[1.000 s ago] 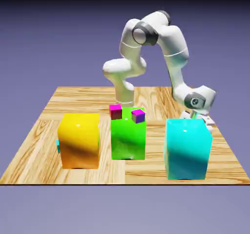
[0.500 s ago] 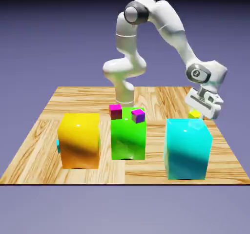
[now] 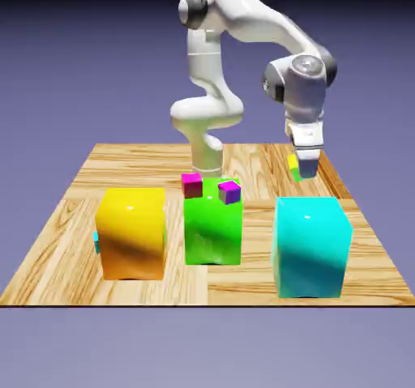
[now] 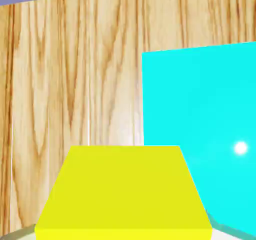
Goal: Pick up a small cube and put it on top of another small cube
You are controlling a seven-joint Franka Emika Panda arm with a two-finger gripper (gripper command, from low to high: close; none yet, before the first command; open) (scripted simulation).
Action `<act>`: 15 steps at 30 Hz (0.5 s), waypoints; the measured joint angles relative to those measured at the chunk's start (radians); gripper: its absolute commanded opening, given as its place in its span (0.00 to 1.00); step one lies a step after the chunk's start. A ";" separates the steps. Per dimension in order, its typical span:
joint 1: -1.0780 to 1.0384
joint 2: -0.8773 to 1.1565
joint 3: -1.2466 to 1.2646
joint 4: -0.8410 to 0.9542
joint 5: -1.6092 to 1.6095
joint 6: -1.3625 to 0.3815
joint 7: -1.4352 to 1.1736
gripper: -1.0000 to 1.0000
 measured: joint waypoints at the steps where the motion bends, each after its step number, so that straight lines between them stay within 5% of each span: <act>1: -0.034 0.017 -0.036 0.007 -0.012 -0.002 0.028 0.00; 15: -0.524 0.261 -0.539 0.100 -0.195 -0.022 0.429 0.00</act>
